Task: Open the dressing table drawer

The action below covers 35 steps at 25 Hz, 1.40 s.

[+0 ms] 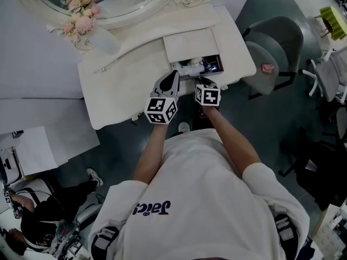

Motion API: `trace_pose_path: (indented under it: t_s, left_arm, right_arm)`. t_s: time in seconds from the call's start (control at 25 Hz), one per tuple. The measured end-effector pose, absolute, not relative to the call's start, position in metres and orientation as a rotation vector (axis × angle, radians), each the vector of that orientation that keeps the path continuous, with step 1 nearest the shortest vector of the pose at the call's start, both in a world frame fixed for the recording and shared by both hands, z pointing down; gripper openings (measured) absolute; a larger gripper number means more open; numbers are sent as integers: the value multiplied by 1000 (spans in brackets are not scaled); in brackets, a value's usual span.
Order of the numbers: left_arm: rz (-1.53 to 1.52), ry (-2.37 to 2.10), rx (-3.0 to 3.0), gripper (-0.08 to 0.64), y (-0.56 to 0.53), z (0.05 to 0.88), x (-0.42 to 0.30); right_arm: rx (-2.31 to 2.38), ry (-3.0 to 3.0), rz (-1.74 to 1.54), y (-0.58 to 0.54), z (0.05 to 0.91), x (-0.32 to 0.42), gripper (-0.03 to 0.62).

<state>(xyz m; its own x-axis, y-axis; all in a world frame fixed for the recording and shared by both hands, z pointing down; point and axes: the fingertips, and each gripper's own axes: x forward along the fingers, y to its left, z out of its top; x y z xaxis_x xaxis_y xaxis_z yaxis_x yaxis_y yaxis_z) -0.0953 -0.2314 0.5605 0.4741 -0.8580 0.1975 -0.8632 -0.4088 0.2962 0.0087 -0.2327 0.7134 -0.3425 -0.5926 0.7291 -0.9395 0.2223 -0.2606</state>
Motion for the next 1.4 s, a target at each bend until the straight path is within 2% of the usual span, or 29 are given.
trace_pose_path:
  t_s: [1.4]
  left_arm:
    - [64, -1441, 2387, 15, -206, 565, -98]
  right_arm:
    - [1441, -2020, 864, -196, 705, 22, 81]
